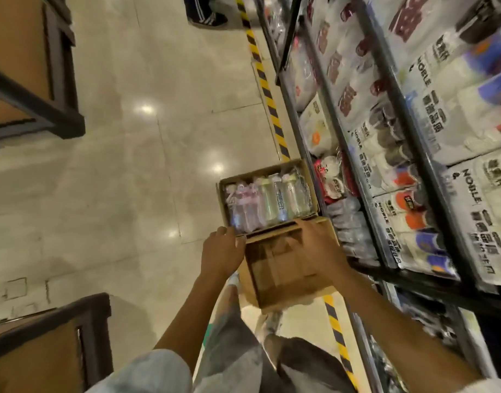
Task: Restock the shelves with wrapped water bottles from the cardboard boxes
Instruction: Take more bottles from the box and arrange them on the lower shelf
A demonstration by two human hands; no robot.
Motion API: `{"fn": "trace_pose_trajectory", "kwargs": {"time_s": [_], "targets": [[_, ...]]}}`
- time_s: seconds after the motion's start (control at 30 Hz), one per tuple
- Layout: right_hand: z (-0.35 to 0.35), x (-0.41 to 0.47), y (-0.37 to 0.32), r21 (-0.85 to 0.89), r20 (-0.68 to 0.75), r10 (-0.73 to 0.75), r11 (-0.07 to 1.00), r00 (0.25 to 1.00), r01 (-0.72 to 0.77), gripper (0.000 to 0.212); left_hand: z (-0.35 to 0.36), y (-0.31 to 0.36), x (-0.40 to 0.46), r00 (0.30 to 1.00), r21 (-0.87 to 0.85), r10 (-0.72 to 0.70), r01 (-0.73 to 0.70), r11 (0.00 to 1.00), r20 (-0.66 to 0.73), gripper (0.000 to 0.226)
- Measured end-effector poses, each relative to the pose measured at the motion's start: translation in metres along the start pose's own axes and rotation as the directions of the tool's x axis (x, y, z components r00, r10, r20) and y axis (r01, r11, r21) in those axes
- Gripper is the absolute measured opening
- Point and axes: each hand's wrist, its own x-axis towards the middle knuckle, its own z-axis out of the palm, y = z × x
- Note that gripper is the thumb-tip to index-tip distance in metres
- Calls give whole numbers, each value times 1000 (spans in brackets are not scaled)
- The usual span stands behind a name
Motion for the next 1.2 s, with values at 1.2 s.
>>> {"fn": "trace_pose_trajectory", "kwargs": {"time_s": [1.2], "targets": [[306, 449, 112, 461, -29, 502, 774, 865, -434, 97, 314, -109, 451, 824, -677, -379, 563, 473, 421, 88]]}}
